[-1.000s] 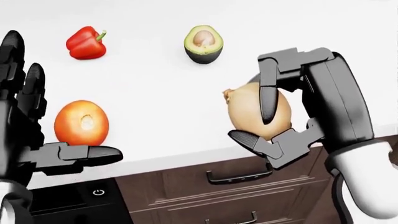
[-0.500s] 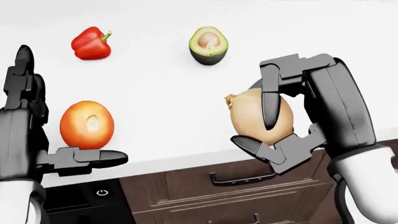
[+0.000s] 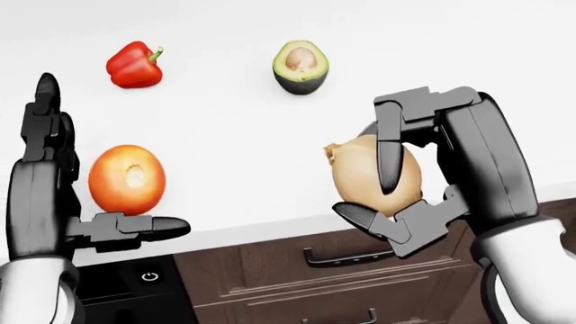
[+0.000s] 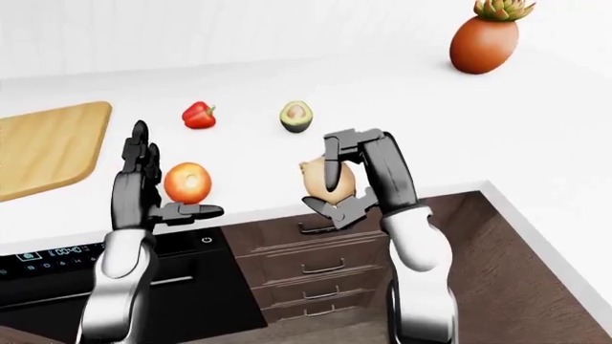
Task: Place the avocado, onion, tomato and bell pepper on the cutting board.
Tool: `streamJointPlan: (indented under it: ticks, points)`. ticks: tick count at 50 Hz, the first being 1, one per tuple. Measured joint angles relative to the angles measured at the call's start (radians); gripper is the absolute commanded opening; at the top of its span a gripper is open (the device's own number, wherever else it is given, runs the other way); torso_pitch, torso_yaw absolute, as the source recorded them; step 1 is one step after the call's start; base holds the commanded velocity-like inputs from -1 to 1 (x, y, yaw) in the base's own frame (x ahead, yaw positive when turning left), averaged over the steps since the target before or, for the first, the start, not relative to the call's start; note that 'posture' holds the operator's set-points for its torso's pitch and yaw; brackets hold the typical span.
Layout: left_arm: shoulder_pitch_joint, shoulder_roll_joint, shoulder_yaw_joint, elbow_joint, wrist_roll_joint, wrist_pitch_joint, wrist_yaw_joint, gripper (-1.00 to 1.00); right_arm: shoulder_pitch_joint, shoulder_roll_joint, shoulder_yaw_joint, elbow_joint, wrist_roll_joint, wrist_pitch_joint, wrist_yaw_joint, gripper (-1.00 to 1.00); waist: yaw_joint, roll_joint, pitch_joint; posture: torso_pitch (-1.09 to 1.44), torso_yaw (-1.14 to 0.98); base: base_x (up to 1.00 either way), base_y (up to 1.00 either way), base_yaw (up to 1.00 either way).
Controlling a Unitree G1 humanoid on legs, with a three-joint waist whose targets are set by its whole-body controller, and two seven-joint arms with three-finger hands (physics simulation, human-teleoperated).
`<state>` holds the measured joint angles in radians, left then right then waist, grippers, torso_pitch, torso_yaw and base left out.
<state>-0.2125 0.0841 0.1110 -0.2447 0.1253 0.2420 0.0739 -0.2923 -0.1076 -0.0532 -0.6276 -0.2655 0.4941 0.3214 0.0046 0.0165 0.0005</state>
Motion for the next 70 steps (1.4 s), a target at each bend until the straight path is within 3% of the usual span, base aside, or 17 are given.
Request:
streamJointPlan:
  ticks: [1,15,20,26,30,34,42,46,51,60,66,70]
  points:
    - [-0.003,0.000,0.000,0.013,-0.002,-0.011,0.001,-1.00,0.001,0.001,-0.001,0.001,0.000,-0.002,-0.001,-1.00,0.001,0.001,-0.001,0.00,0.00,0.00,0.00,0.00]
    - [0.001,-0.003,0.003,0.001,-0.032,-0.034,-0.009,-1.00,0.003,0.000,-0.006,0.000,0.007,-0.004,-0.008,-1.00,-0.004,0.008,-0.014,0.00,0.00,0.00,0.00,0.00]
    - [0.032,-0.011,0.008,-0.067,-0.062,-0.013,-0.020,-1.00,0.012,0.007,-0.014,-0.033,0.033,-0.005,-0.020,-1.00,-0.006,0.004,-0.007,0.00,0.00,0.00,0.00,0.00]
    - [0.095,-0.018,0.020,-0.385,-0.096,0.138,-0.019,-1.00,-0.003,0.003,-0.008,-0.031,0.036,0.003,-0.054,-1.00,-0.011,-0.007,0.009,0.00,0.00,0.00,0.00,0.00]
    - [0.093,-0.015,0.041,-0.594,-0.100,0.176,-0.011,-1.00,-0.002,0.011,0.004,-0.027,0.025,0.013,-0.058,-1.00,-0.008,-0.002,0.008,0.00,0.00,0.00,0.00,0.00]
    - [0.108,-0.020,0.035,-0.658,-0.092,0.191,-0.010,-1.00,-0.007,0.011,-0.006,-0.061,0.041,0.036,-0.061,-1.00,-0.003,0.000,0.010,0.00,0.00,0.00,0.00,0.00]
    - [0.100,-0.006,0.085,-0.743,-0.058,0.248,0.004,-1.00,-0.019,0.002,-0.008,-0.211,0.042,0.108,-0.073,-1.00,0.000,-0.007,0.022,0.00,0.00,0.00,0.00,0.00]
    - [0.098,-0.008,0.069,-0.744,-0.049,0.240,-0.001,-1.00,-0.044,-0.009,-0.019,-0.284,0.040,0.146,-0.078,-0.99,0.004,-0.010,0.020,0.00,0.00,0.00,0.00,0.00]
    - [0.095,-0.008,0.069,-0.735,-0.039,0.243,-0.008,-1.00,-0.043,-0.002,0.005,-0.263,0.025,0.136,-0.087,-0.99,0.003,-0.013,0.023,0.00,0.00,0.00,0.00,0.00]
    - [0.099,-0.013,0.052,-0.717,-0.019,0.235,-0.025,-1.00,-0.067,-0.016,-0.047,-0.195,0.025,0.152,-0.158,-0.97,0.005,-0.014,0.025,0.00,0.00,0.00,0.00,0.02]
    - [0.096,-0.013,0.055,-0.717,-0.020,0.238,-0.028,-1.00,-0.062,-0.019,-0.031,-0.200,0.039,0.141,-0.157,-0.98,0.000,-0.041,0.031,0.00,0.00,0.00,0.00,0.25]
    - [0.105,-0.020,0.032,-0.708,-0.018,0.226,-0.032,-1.00,-0.053,-0.016,-0.038,-0.172,0.035,0.133,-0.166,-0.98,-0.004,-0.032,0.039,0.00,0.00,0.00,0.00,0.35]
